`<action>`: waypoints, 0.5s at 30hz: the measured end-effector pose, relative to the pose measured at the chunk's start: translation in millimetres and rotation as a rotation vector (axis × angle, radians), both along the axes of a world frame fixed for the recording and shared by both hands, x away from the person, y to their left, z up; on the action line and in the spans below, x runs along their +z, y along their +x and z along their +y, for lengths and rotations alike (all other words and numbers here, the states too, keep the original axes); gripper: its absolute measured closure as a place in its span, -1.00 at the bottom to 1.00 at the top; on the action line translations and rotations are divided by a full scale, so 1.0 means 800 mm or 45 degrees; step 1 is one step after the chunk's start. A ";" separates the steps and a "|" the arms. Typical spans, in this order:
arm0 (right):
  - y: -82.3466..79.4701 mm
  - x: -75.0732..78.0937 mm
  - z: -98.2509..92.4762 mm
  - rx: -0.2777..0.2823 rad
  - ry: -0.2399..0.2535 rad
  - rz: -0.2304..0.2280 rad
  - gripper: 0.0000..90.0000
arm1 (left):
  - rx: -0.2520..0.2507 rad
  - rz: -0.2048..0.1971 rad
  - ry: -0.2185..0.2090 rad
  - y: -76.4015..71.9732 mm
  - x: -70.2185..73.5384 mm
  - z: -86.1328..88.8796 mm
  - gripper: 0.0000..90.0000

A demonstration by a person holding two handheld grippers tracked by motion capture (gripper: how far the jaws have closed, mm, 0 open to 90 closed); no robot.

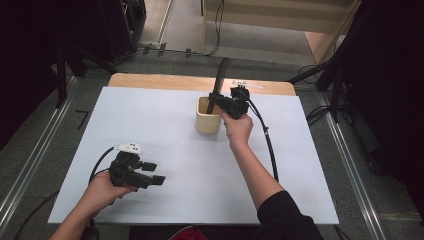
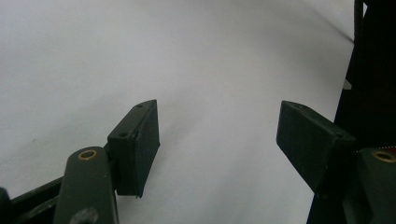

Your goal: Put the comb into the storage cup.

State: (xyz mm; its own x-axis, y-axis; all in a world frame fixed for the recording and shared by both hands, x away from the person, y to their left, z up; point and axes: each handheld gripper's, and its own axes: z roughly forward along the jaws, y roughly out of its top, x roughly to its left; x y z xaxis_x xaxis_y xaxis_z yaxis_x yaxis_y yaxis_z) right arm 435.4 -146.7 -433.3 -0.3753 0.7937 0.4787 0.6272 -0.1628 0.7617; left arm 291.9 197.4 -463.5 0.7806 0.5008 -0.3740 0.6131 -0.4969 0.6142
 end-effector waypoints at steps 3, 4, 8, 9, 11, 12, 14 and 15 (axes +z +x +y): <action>-0.003 0.000 0.000 0.002 -0.016 -0.059 0.02 | 0.004 0.002 -0.006 0.001 0.000 0.000 -0.30; -0.004 0.001 -0.001 0.008 -0.028 -0.074 0.02 | 0.006 0.002 -0.008 0.001 0.000 0.000 -0.30; -0.009 0.005 -0.004 0.037 -0.069 -0.083 -0.20 | 0.008 0.006 -0.007 0.001 -0.001 -0.001 -0.30; -0.010 0.005 -0.006 0.035 -0.074 -0.083 -0.22 | 0.009 0.006 -0.007 0.001 -0.001 -0.001 -0.30; -0.013 0.006 -0.010 0.027 -0.076 -0.096 -0.27 | 0.010 0.007 -0.007 0.001 -0.001 0.000 -0.30; -0.014 0.007 -0.012 0.027 -0.074 -0.095 -0.31 | 0.015 0.005 -0.009 0.001 -0.001 0.000 -0.30; -0.016 0.007 -0.018 0.019 -0.073 -0.090 -0.34 | 0.017 0.003 -0.010 0.001 0.000 0.001 -0.30; -0.017 0.008 -0.021 0.017 -0.068 -0.090 -0.34 | 0.018 0.001 -0.008 0.000 0.001 0.001 -0.30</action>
